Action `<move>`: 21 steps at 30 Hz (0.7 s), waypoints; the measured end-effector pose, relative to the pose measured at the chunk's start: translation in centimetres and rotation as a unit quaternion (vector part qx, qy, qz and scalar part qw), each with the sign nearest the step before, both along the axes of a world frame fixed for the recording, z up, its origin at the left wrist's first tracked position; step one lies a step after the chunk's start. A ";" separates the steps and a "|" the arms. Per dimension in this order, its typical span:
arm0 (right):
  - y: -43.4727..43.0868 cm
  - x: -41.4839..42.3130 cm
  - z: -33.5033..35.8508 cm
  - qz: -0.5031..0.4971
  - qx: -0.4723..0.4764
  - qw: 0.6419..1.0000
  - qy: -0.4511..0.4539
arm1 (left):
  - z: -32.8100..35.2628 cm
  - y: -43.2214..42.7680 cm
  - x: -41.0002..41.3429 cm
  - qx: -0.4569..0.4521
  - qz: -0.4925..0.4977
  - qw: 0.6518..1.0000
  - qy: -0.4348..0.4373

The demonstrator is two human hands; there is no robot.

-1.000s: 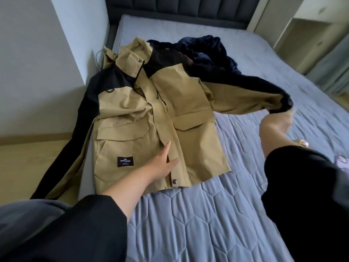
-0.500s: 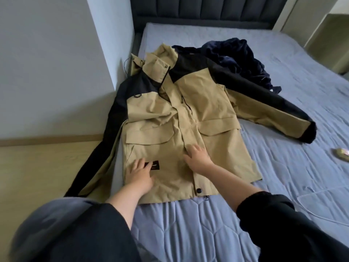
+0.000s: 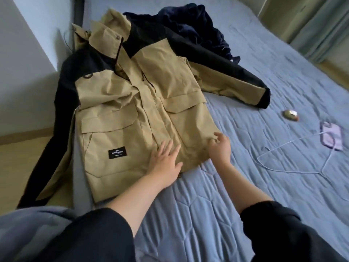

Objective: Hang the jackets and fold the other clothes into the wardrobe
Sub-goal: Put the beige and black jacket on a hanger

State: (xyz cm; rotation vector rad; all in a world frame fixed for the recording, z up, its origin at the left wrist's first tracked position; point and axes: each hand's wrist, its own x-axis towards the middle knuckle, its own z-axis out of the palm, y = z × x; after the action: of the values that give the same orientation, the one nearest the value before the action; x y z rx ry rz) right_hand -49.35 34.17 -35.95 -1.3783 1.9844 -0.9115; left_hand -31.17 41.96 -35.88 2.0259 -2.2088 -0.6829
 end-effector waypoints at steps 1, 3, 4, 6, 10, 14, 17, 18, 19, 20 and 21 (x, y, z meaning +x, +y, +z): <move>-0.3 -1.6 0.0 -0.055 0.007 0.998 -0.020 | 0.1 -0.3 -1.0 0.011 -0.013 1.000 -0.007; -0.7 -4.7 0.0 -0.152 0.032 0.988 -0.018 | 0.2 -0.8 -2.8 0.042 -0.042 0.998 -0.011; -0.9 -6.2 -0.1 -0.183 0.053 0.982 0.004 | 0.2 -1.0 -3.5 0.060 -0.052 0.997 -0.007; -1.1 -8.9 0.0 -0.196 0.112 0.972 0.065 | 0.0 -1.0 -4.6 0.082 -0.063 0.995 -0.002; -0.7 -12.0 -0.5 -0.221 0.261 0.937 0.068 | -0.4 -1.1 -4.9 0.097 -0.072 0.993 0.007; -0.7 -11.7 -0.7 -0.177 0.248 0.951 0.056 | -0.5 -1.1 -3.7 0.122 -0.006 0.984 0.126; -1.8 -9.4 0.8 -0.224 0.139 0.964 -0.046 | -0.3 -1.0 -2.4 0.146 0.069 0.963 0.216; -2.2 -8.3 1.5 -0.245 0.093 0.963 -0.057 | -0.2 -0.8 -1.8 0.148 0.080 0.959 0.227; -2.6 -6.8 2.3 -0.251 0.054 0.965 -0.057 | -0.2 -0.7 -1.3 0.145 0.089 0.956 0.238; -2.7 -5.3 3.1 -0.243 0.026 0.968 -0.049 | -0.2 -0.6 -0.7 0.141 0.102 0.951 0.254; -2.7 -3.8 3.7 -0.228 0.005 0.973 -0.043 | -0.2 -0.5 -0.2 0.137 0.121 0.944 0.273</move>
State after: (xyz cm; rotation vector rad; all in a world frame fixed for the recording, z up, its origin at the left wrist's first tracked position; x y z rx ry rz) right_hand -53.13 31.46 -32.20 -0.8676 2.2770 -1.1354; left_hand -31.36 41.48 -36.12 1.8611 -1.5919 -1.3785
